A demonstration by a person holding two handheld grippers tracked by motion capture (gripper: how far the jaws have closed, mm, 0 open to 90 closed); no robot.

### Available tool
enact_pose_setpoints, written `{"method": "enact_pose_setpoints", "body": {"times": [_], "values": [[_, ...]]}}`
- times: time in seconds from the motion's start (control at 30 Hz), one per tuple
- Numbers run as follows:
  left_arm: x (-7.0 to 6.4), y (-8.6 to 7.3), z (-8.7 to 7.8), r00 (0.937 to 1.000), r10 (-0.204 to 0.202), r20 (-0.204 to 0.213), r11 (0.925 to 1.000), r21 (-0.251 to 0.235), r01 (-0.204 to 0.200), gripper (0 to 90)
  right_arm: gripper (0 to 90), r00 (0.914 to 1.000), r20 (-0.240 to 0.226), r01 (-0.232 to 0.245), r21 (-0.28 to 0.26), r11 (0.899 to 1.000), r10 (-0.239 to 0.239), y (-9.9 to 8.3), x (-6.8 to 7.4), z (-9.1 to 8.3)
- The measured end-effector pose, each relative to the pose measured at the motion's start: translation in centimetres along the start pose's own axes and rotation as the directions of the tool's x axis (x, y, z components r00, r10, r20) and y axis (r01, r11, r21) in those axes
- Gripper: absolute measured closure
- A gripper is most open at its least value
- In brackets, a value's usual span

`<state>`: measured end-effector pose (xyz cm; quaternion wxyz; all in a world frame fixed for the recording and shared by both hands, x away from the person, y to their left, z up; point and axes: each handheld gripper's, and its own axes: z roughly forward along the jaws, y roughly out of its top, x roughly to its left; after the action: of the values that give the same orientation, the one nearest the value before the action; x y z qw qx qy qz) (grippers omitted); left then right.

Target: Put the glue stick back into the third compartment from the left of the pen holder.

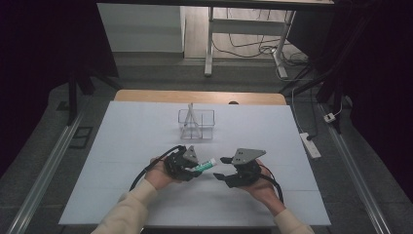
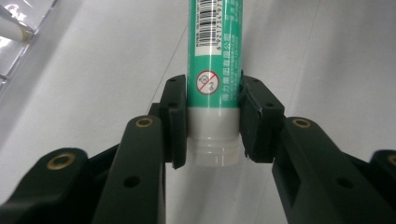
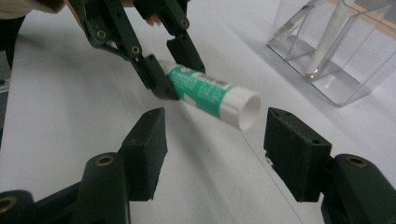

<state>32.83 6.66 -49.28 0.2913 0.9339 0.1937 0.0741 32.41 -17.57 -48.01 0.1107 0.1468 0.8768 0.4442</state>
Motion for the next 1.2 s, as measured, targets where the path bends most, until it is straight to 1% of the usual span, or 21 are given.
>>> {"method": "enact_pose_setpoints", "body": {"times": [0.27, 0.3, 0.43, 0.6, 0.63, 0.73, 0.9, 0.97, 1.07, 1.17, 1.2], "values": [[-0.2, 0.2, 0.4, 0.9999, 0.008, 0.009, 0.9999, 0.009, -0.008, 65.0, 38.3, 0.9996, -0.02, 0.022, 0.002, 1.0, -0.022, 0.8, 0.3, 1.0], [-0.3, 0.3, 0.5, 0.9999, 0.01, 0.008, 0.9999, 0.012, -0.01, 65.0, 37.9, 0.9994, -0.019, 0.03, 0.01, 0.999, -0.03, 0.9, 0.3, 1.0], [-0.4, 0.4, 0.7, 0.9998, 0.017, 0.012, 0.9997, 0.019, -0.017, 65.0, 38.0, 0.9992, -0.015, 0.038, 0.004, 0.999, -0.037, 1.0, 0.4, 1.2], [-0.6, 0.5, 0.7, 0.9996, 0.025, 0.016, 0.9994, 0.023, -0.025, 65.0, 38.2, 0.9982, -0.023, 0.056, 0.009, 0.998, -0.055, 1.4, 0.5, 1.4], [-0.6, 0.5, 0.7, 0.9995, 0.027, 0.017, 0.9994, 0.022, -0.027, 65.0, 38.2, 0.9983, -0.026, 0.053, 0.007, 0.999, -0.053, 1.5, 0.6, 1.6], [-0.7, 0.7, 0.6, 0.9994, 0.03, 0.015, 0.9994, 0.019, -0.031, 65.0, 38.1, 0.9977, -0.027, 0.063, 0.026, 0.998, -0.063, 1.5, 0.5, 2.0], [-0.8, 0.7, -0.1, 0.9989, 0.033, 0.032, 0.9994, -0.011, -0.033, 65.0, 37.4, 0.9965, -0.033, 0.079, 0.067, 0.995, -0.076, 1.3, 0.4, 2.3], [-0.8, 0.8, -0.4, 0.9986, 0.033, 0.042, 0.9992, -0.022, -0.032, 65.0, 37.5, 0.995, -0.035, 0.096, 0.085, 0.992, -0.093, 1.2, 0.5, 2.3], [-0.7, 0.8, -0.7, 0.997, 0.032, 0.07, 0.9988, -0.038, -0.029, 65.0, 38.2, 0.9906, -0.027, 0.137, 0.127, 0.982, -0.134, 1.2, 0.7, 2.4], [-0.7, 0.8, -1.1, 0.9953, 0.034, 0.09, 0.9982, -0.052, -0.03, 65.0, 41.5, 0.9818, -0.018, 0.19, 0.168, 0.967, -0.189, 1.2, 1.0, 2.6], [-0.7, 0.8, -1.2, 0.9941, 0.037, 0.102, 0.998, -0.055, -0.032, 65.0, 42.6, 0.9762, -0.014, 0.215, 0.179, 0.96, -0.216, 1.1, 1.1, 2.7]]}}
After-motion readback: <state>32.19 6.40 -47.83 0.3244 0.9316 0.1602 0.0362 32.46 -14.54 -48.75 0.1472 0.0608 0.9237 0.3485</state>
